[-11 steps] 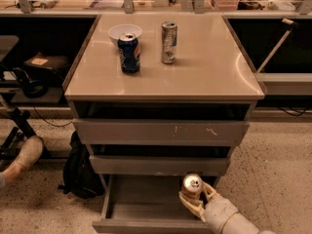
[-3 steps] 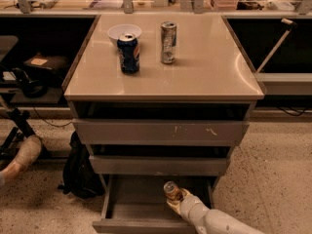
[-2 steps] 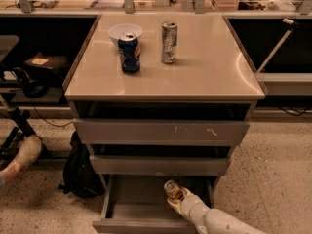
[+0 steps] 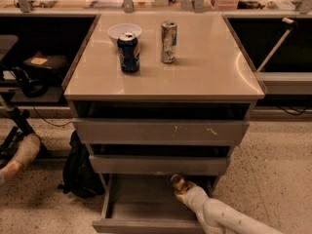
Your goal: Place orange can into bottom drawer
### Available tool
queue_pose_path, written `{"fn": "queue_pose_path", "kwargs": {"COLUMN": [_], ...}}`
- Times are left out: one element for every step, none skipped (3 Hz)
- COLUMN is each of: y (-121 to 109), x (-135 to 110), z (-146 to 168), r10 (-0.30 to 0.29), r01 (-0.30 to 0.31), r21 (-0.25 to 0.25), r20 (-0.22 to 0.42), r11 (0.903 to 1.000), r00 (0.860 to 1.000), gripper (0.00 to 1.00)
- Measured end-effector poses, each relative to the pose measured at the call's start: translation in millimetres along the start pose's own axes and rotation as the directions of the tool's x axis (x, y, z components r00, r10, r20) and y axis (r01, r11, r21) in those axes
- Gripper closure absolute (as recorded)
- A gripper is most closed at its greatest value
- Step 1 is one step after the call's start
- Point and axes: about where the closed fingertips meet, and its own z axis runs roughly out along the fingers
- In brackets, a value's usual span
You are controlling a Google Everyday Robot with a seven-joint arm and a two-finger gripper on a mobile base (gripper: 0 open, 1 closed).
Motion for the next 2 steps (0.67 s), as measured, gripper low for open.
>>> {"fn": "queue_pose_path", "kwargs": {"y": [0.0,2.6], "x": [0.0,2.5], "z": [0.0,-1.8], "r10": [0.0,-0.012], "r01": [0.0,0.012], "r21": [0.0,0.001], "r20": [0.0,-0.012], "r11": [1.0,0.9999], "r00": [1.0,1.0], "gripper": [1.0,1.0]}}
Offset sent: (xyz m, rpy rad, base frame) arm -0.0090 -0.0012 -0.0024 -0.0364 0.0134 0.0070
